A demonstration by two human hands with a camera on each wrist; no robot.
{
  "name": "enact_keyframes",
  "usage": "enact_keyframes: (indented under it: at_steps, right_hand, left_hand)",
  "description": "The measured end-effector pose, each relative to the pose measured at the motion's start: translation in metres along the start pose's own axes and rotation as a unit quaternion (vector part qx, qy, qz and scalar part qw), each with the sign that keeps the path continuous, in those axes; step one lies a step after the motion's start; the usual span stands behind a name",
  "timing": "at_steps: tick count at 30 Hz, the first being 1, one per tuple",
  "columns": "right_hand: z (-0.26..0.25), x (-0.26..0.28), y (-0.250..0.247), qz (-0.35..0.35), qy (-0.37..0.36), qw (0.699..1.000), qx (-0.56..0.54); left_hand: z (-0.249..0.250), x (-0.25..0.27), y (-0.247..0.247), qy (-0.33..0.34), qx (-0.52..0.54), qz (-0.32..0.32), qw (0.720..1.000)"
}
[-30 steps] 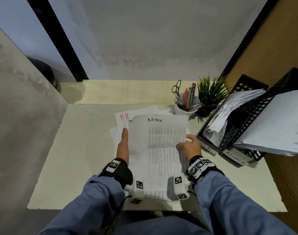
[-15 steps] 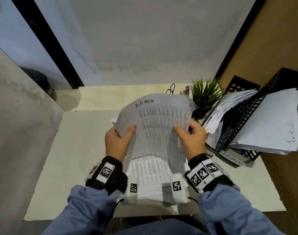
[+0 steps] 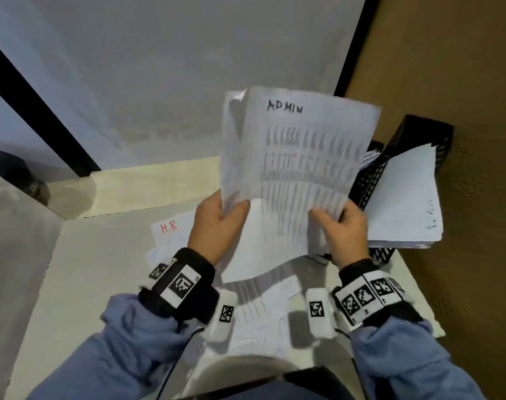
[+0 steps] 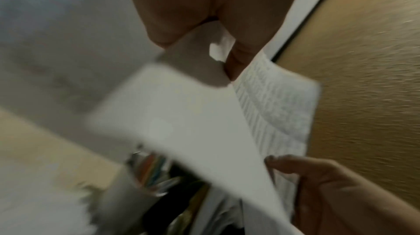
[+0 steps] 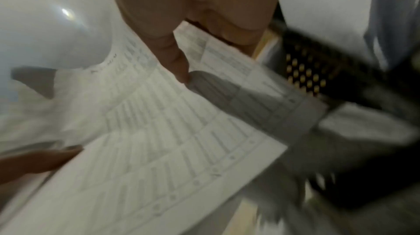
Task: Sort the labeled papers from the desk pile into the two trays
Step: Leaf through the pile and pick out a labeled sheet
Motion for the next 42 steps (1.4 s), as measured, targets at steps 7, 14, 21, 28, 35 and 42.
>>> enact_keyframes:
  at_steps: [7, 14, 21, 28, 35, 42]
  right_hand:
    - [0.008, -0.037, -0.135, 0.304, -0.028, 0.938, 0.166]
    - [0.050, -0.046, -0.159, 0.254, 0.174, 0.948, 0.083]
    - [0.029, -0.045, -0.151, 0.195, 0.071, 0.975, 0.080]
    - [0.031, -0.050, -0.158, 0.187, 0.059, 0.980, 0.023]
    - [-0.054, -0.047, -0.153, 0.174, -0.120, 0.973, 0.094]
    - [-0.007, -0.035, -0.143, 0.139, 0.024, 0.936, 0.321]
  left_hand:
    - [0.084, -0.012, 0.080, 0.194, -0.092, -0.006, 0.977]
    - [0.095, -0.003, 0.171, 0.237, -0.139, -0.082, 0.958]
    - [0.059, 0.009, 0.229, 0.165, -0.157, -0.183, 0.956]
    - [0.023, 0.008, 0.246, 0.158, -0.131, -0.208, 0.956]
    - [0.016, 0.000, 0.255, 0.151, -0.130, -0.233, 0.952]
    - [-0.020, 0.006, 0.262, 0.061, -0.259, -0.265, 0.927]
Point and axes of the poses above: each hand's wrist, its own x-axis away from the middle knuckle, its own y-axis out of the palm, z = x × y, the point moved 4 cm from there along -x, towards the middle knuckle, and after that the axes turned 2 degrees about -x, right-handed, at the moved point
